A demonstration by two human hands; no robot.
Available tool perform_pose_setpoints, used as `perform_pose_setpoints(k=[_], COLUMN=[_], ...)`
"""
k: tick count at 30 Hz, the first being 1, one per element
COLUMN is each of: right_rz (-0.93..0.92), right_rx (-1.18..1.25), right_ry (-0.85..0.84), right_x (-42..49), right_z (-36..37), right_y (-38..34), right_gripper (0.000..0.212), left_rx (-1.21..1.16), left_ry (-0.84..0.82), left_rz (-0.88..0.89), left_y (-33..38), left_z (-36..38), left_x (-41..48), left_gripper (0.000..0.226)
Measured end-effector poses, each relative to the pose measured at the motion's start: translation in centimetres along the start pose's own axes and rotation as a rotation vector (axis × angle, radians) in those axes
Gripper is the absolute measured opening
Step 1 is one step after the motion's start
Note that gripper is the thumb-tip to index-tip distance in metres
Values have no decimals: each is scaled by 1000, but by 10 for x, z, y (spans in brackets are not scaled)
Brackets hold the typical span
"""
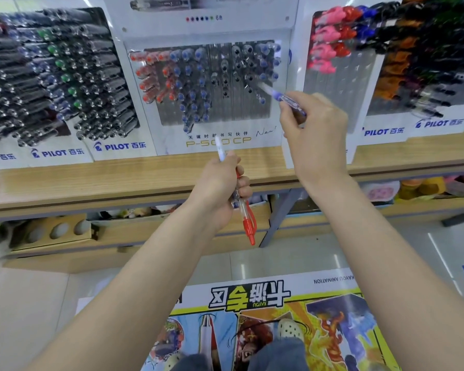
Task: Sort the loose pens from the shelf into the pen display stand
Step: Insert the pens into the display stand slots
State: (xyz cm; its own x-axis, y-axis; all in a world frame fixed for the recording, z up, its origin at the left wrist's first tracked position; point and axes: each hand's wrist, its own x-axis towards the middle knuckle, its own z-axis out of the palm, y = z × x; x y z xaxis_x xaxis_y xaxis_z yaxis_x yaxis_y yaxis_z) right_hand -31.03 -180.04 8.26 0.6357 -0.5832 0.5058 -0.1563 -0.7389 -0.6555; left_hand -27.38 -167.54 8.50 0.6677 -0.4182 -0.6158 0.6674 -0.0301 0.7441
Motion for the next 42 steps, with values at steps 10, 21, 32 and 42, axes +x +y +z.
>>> perform_pose_setpoints(k=[10,21,32,42], right_rz=[51,108,18,129], right_rx=[-143,-6,-28,-195], right_ry=[-122,-14,15,53], right_x=[23,18,16,30], right_z=[19,36,34,36], right_y=[-4,-10,-7,-15], right_gripper=[23,20,18,21], left_rx=[64,48,30,-82], left_ry=[-3,-1,1,10], left_rz=[-5,-17,-23,-1], left_y=[2,5,9,15], left_z=[-5,-12,-18,-22], left_x=[2,5,11,14], left_gripper=[15,18,19,21])
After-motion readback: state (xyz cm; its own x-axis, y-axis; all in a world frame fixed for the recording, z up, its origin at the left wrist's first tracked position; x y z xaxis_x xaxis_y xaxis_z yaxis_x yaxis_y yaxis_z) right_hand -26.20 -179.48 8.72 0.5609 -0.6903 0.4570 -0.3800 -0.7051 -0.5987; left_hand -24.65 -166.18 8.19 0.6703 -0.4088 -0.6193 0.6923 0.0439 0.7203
